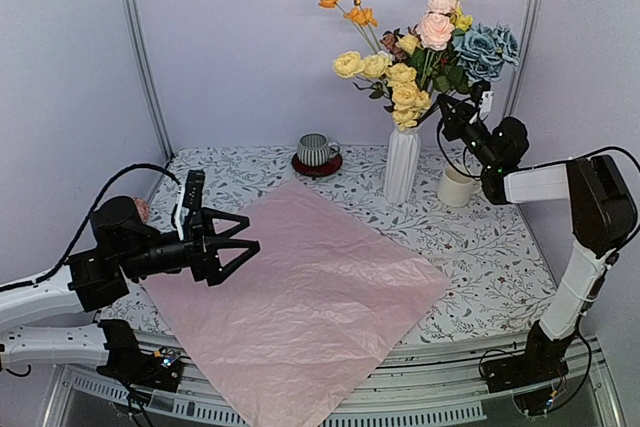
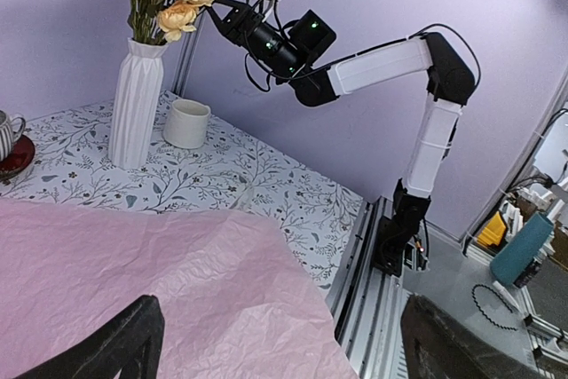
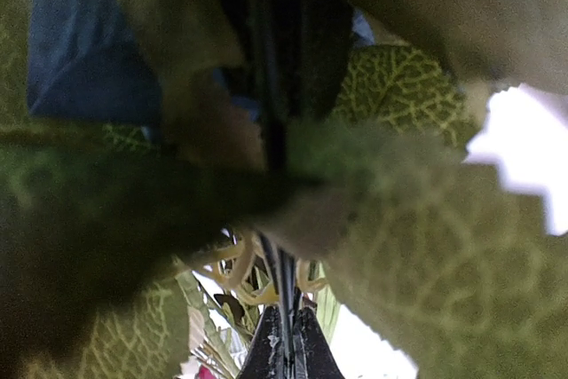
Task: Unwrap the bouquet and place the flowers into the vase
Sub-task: Place the fake flower in the vase.
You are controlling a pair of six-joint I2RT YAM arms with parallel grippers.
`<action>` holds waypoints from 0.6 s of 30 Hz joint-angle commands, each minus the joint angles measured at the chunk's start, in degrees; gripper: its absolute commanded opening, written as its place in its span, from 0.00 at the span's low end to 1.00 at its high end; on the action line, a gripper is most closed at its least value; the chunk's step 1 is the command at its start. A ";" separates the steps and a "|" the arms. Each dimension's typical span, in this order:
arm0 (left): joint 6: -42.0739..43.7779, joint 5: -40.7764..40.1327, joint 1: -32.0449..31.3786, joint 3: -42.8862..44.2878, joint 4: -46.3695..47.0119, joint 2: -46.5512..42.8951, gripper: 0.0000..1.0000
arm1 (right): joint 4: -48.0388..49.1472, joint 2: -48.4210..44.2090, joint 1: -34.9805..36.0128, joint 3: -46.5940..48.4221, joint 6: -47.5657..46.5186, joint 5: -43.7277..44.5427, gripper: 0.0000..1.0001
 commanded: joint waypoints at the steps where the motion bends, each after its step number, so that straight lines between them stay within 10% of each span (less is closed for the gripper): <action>1: 0.90 -0.29 -0.59 0.76 0.35 0.45 0.95 | -5.50 1.64 -0.02 0.54 -1.21 -2.53 0.03; 18: 1.28 0.36 -0.58 2.28 1.48 4.54 0.95 | -11.11 7.78 0.87 5.66 1.37 -1.82 0.03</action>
